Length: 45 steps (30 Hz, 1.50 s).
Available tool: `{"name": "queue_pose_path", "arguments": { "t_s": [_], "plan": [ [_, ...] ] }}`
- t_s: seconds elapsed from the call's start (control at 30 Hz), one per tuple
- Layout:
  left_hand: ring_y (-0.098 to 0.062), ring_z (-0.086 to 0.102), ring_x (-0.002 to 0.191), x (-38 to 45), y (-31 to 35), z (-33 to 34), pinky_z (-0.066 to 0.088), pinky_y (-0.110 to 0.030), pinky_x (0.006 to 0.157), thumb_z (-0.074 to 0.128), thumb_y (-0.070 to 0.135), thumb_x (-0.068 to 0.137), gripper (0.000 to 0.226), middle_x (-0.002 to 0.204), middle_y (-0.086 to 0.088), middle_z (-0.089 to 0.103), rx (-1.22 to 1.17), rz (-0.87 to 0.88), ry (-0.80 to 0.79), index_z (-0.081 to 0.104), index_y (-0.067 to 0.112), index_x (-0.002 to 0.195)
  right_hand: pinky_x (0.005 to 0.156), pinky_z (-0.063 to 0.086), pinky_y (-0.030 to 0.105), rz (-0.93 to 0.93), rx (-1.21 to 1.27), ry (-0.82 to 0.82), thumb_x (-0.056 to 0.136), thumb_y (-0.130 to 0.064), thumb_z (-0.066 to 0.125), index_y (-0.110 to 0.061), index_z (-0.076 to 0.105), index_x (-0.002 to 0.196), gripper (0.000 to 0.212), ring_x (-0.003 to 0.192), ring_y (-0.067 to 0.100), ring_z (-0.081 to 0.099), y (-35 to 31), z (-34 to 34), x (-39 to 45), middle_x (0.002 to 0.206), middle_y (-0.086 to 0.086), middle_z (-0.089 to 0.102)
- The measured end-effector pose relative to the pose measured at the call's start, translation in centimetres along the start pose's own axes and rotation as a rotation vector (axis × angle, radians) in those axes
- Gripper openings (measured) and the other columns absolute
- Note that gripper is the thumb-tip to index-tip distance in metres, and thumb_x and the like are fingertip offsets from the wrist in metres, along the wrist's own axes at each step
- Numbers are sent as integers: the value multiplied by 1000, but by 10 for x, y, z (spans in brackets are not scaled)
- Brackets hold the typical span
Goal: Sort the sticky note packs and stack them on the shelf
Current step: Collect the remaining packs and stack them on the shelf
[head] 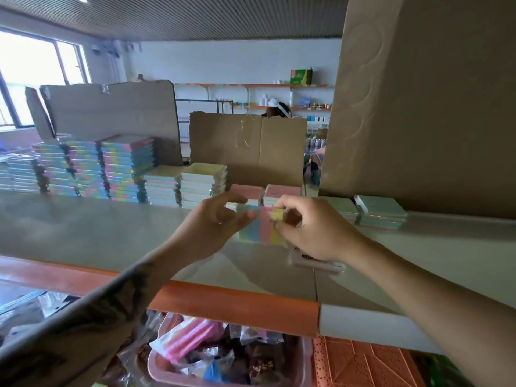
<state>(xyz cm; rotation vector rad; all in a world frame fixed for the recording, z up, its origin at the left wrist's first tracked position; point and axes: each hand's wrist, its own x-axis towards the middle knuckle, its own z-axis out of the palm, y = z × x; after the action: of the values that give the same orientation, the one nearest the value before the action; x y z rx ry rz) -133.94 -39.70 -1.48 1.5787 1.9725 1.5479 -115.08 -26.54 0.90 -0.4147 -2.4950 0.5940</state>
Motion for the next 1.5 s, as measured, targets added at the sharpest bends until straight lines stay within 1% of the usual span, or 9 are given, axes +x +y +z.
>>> {"name": "queue_pose_path", "arguments": {
  "t_s": [0.2,0.37,0.67,0.87,1.07,1.17,1.33,1.43,1.5],
  "plan": [
    [-25,62,85,-9,4,-4,49,-31,74,84,12,80,22,96,-16,77,-314,-172,-17,77,15,100,74,48,33,187,477,68,93,-15,71,-22,70,93,7,72,16,70,-3,-7,6,82,-5,74],
    [-31,66,96,-19,15,-8,47,-44,89,72,19,85,13,97,-14,73,-536,-250,-6,69,10,93,78,43,40,293,725,22,90,-15,70,-21,61,83,13,78,19,71,-11,-5,5,80,0,73],
    [-20,63,77,-9,11,-31,52,-35,74,56,16,103,19,86,-8,69,-484,-145,108,69,4,109,91,52,37,62,410,-14,75,-38,82,-41,51,125,58,105,10,66,-44,0,19,117,-11,67],
    [-14,58,71,0,-13,-85,43,-32,68,57,17,103,19,78,-2,65,-386,-104,34,74,12,95,109,26,22,-418,-336,-142,73,-42,85,-30,48,127,67,141,14,33,-77,24,51,161,-9,31],
    [-24,59,71,2,-45,-150,43,-36,66,85,29,79,28,81,-13,68,-478,-192,-7,69,16,96,95,48,39,-440,-369,-70,66,-59,86,-30,53,108,61,121,15,54,-115,85,98,131,-9,58],
    [-14,58,57,-3,-62,-186,50,-28,57,74,23,88,22,73,-5,62,-507,-235,-58,63,9,101,92,49,39,-394,-352,-45,66,-66,80,-34,54,112,62,112,12,57,-130,115,113,119,-12,59],
    [-23,71,76,-12,-118,-261,56,-40,79,64,77,74,62,85,-3,76,-47,-202,-100,61,36,120,99,47,36,-265,-239,-89,72,-75,70,-47,56,123,61,112,2,56,-153,154,148,117,-22,54],
    [-7,67,100,-23,-150,-315,55,-32,83,36,90,79,71,126,18,67,447,-182,-239,40,54,140,103,46,36,-198,-205,-83,71,-82,66,-50,58,123,62,116,3,54,-176,170,183,120,-20,56],
    [-11,53,132,-27,-164,-347,46,-36,106,23,93,76,80,150,23,47,762,-203,-312,24,59,148,107,44,34,-170,-167,-77,72,-79,69,-45,61,123,62,119,3,53,-196,181,215,123,-20,55]
  ]
}}
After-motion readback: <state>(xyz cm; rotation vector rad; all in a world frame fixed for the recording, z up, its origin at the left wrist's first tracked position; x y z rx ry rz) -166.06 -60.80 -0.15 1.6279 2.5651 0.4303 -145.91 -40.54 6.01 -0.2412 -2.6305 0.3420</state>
